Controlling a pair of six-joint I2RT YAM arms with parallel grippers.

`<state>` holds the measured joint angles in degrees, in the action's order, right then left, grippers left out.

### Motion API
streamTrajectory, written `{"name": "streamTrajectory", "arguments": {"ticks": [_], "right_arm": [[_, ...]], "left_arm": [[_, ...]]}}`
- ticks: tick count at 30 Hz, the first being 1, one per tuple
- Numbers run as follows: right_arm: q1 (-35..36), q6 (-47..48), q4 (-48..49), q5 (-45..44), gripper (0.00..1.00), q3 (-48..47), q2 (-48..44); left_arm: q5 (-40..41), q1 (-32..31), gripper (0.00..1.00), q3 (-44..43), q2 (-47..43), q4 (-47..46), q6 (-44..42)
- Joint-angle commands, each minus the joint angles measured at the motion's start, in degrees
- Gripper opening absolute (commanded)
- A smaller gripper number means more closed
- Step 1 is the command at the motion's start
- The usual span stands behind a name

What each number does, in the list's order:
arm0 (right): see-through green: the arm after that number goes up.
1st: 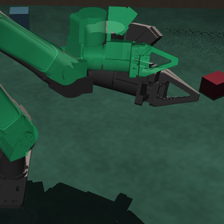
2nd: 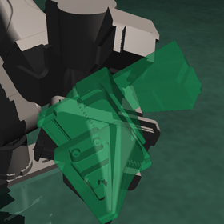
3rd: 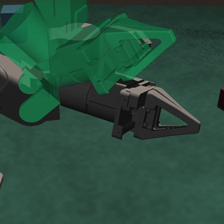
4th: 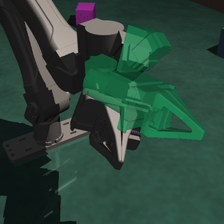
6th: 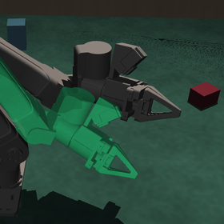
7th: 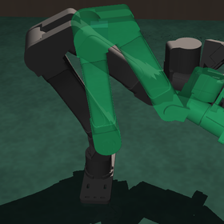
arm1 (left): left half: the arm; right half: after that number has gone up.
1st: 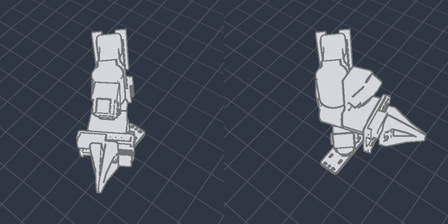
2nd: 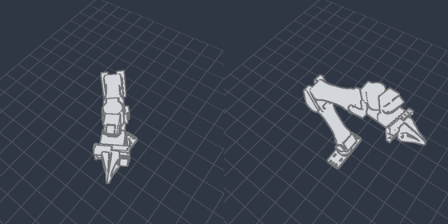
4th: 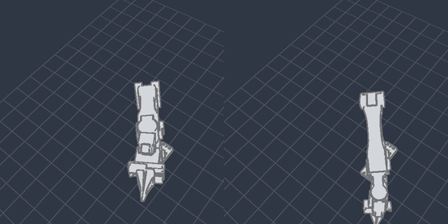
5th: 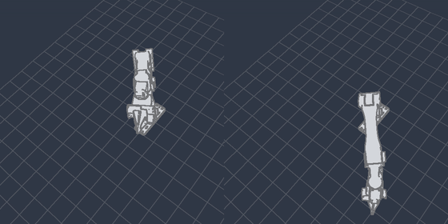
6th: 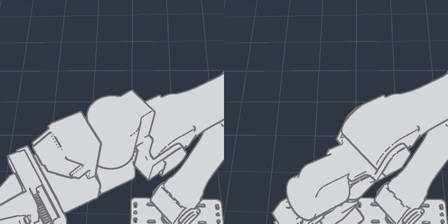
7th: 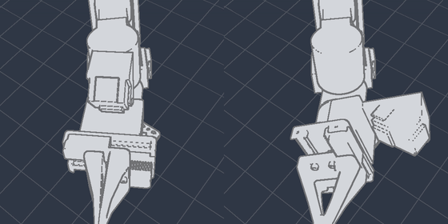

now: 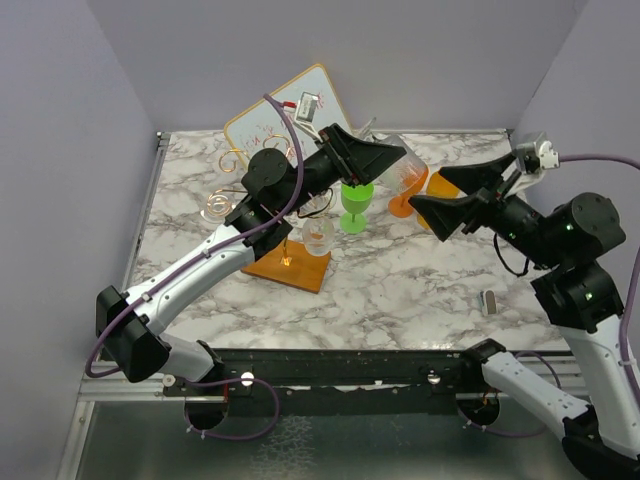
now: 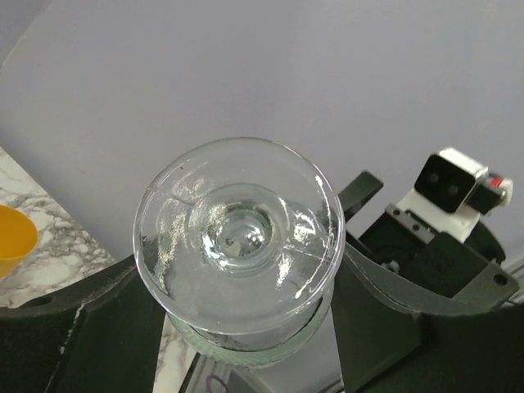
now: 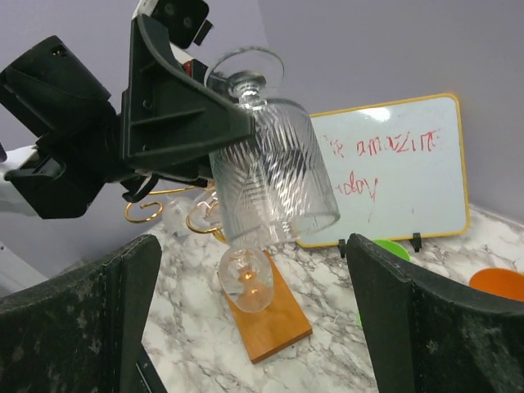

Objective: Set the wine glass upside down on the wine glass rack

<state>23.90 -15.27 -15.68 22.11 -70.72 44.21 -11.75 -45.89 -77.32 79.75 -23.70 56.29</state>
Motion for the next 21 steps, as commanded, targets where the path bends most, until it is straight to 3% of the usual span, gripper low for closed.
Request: {"name": "streamTrajectory", "arguments": {"ticks": [1, 13, 21], "right_arm": [[0.1, 5.8, -11.1, 4.6, 1.0, -7.6, 7.2], [0.1, 6.7, -13.0, 10.4, 0.98, -10.0, 14.9], [0.1, 4.4, -14.0, 13.6, 0.75, -9.3, 15.3]], "left_arm": [[-7.1, -0.3, 0.25, -2.9, 0.0, -1.8, -2.7], [-13.4, -0.3, 0.23, -5.7, 2.8, -0.4, -3.7], [-16.4, -0.3, 0.23, -6.0, 2.5, 1.7, -9.5]]}}
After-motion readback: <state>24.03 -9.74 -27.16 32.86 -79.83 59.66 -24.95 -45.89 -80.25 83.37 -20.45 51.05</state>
